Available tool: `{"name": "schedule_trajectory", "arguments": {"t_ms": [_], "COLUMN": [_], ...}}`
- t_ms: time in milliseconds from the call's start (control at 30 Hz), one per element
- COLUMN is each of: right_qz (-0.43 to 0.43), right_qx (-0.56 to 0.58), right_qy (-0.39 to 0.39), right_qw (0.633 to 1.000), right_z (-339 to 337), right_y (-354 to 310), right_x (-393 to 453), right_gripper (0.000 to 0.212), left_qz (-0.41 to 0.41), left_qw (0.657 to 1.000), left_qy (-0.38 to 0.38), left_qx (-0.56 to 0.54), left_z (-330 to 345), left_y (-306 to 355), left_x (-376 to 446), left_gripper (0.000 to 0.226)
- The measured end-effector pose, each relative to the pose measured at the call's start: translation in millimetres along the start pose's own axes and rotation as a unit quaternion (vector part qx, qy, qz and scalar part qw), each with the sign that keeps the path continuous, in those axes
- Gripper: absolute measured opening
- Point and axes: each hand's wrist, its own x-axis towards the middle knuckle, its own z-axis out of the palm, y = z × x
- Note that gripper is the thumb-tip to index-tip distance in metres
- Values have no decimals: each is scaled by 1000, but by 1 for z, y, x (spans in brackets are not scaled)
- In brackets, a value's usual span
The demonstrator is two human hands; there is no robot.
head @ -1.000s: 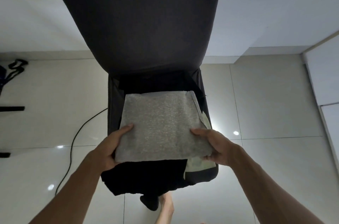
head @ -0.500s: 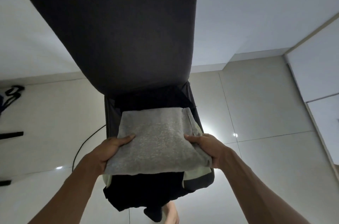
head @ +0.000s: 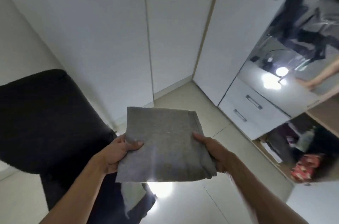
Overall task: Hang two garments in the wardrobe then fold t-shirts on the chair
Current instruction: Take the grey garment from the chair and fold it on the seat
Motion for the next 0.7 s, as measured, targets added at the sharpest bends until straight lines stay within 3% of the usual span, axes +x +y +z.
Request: {"name": "schedule_trajectory", "arguments": {"t_ms": [67, 200, 300, 433, 500, 633, 700], "right_qz": [-49, -128, -173, -191, -191, -182, -174], "right_qx": [10, 45, 75, 124, 151, 184, 200], "right_qy": [36, 98, 163, 235, 253, 294, 313], "right_qw": [998, 986, 968, 945, 936, 920, 912], "right_z": [-40, -140, -209, -296, -331, -408, -437], "right_y": [-19, -40, -45, -34, -24, -8, -1], "right_x": [-30, -95, -131, -170, -182, -187, -189], "right_gripper": [47, 47, 49, 34, 36, 39, 43], "left_qz": [19, 46, 47, 49, 38, 26, 15], "left_qw": [999, 995, 989, 977, 973, 956, 948], "left_qy": [-13, -38, -76, -110, -135, -177, -192], "left_qx": [35, 81, 120, 175, 185, 233, 253], "left_z": [54, 183, 265, 373, 417, 501, 535], "left_y": [23, 53, 62, 63, 60, 47, 40], "left_x": [8, 30, 56, 85, 101, 149, 173], "left_gripper": [62, 33, 41, 33, 29, 49, 47]}}
